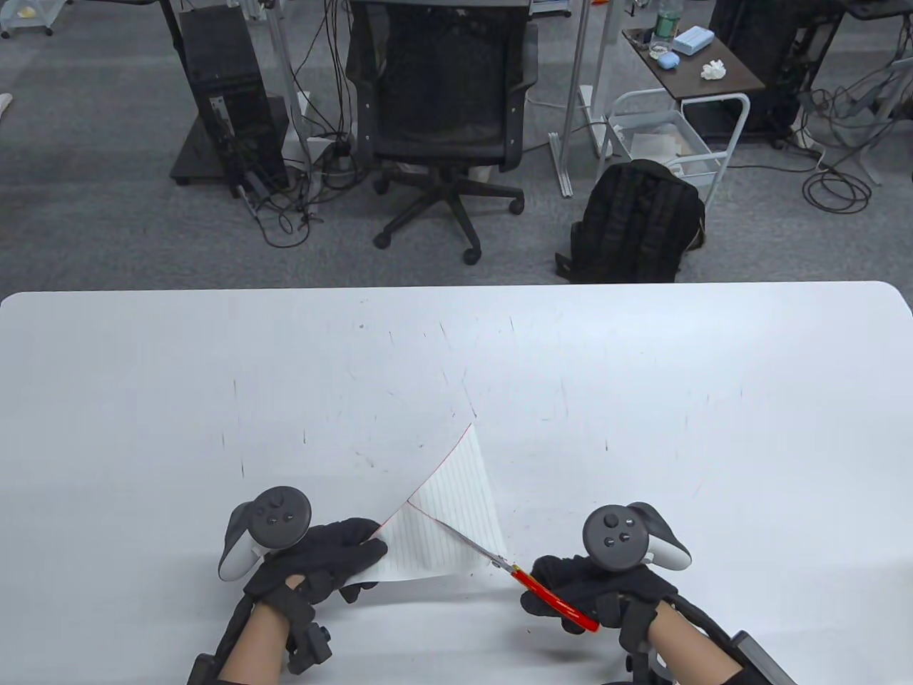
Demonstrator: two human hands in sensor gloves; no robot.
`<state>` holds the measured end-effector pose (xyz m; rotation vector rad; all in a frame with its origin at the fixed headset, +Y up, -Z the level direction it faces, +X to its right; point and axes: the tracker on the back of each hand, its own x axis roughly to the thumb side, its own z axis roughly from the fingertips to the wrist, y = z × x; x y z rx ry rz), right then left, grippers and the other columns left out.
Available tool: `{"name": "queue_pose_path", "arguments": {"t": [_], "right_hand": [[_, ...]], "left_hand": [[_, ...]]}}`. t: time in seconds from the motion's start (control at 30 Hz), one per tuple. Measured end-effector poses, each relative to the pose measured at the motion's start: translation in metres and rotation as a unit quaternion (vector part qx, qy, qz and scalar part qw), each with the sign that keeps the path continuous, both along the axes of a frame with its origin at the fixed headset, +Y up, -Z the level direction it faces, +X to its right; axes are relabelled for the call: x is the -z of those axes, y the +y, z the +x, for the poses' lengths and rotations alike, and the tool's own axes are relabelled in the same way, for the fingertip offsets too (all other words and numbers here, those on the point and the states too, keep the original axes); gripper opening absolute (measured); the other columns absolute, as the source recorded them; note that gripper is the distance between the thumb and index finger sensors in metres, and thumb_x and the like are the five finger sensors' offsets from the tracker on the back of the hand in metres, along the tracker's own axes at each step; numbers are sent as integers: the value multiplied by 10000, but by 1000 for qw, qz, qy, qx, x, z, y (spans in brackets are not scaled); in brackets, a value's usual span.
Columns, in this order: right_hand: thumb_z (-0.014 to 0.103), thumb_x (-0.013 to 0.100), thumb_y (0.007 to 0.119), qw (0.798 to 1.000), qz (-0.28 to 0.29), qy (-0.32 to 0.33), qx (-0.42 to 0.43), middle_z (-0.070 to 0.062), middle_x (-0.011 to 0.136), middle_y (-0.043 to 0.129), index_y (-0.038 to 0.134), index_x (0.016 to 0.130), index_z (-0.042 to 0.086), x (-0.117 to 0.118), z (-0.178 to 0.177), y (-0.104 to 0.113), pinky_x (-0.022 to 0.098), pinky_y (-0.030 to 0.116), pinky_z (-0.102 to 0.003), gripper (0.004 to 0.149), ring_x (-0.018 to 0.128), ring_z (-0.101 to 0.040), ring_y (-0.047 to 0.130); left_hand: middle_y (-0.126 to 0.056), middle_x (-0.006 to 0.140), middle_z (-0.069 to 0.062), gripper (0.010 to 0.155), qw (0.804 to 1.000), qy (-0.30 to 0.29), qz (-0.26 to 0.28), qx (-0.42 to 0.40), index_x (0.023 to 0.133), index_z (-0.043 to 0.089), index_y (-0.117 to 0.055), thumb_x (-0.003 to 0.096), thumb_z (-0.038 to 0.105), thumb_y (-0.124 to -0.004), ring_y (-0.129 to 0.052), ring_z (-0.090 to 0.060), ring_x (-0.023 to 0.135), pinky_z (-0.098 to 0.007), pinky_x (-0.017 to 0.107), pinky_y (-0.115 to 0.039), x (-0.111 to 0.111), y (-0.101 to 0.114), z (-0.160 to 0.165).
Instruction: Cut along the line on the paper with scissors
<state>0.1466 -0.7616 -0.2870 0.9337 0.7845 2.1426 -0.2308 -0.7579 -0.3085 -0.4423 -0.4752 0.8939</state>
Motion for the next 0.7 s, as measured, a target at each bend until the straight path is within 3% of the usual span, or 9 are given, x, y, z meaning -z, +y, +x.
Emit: {"name": "queue_pose_path", "arguments": {"t": [0.17, 0.23, 0.7], "right_hand": [[610, 571, 591, 999, 28, -22, 6, -192, 663, 841, 661, 861, 47, 1, 0, 2, 295, 727, -330, 638, 343, -113, 924], [609, 553, 615, 997, 64, -38, 9, -173, 620, 866, 694, 832, 59, 1, 0, 6, 262, 732, -311, 621, 300, -89, 929], [587, 541, 642, 996, 74, -46, 0, -163, 590, 878, 715, 810, 63, 0, 2, 11, 236, 732, -299, 593, 268, -75, 931]], "left_hand": [[-981, 557, 39, 387, 1000, 3, 2, 2, 921, 182, -765, 611, 404, -696, -977, 2, 318, -293, 426, -889, 0, 0, -1], [-980, 561, 40, 389, 1000, 3, 6, 3, 924, 183, -762, 611, 404, -695, -977, 2, 321, -294, 428, -888, 0, 0, -1], [-977, 574, 42, 385, 1000, 6, 13, 6, 933, 200, -752, 612, 403, -686, -977, 3, 333, -292, 436, -886, 0, 0, -1]]}}
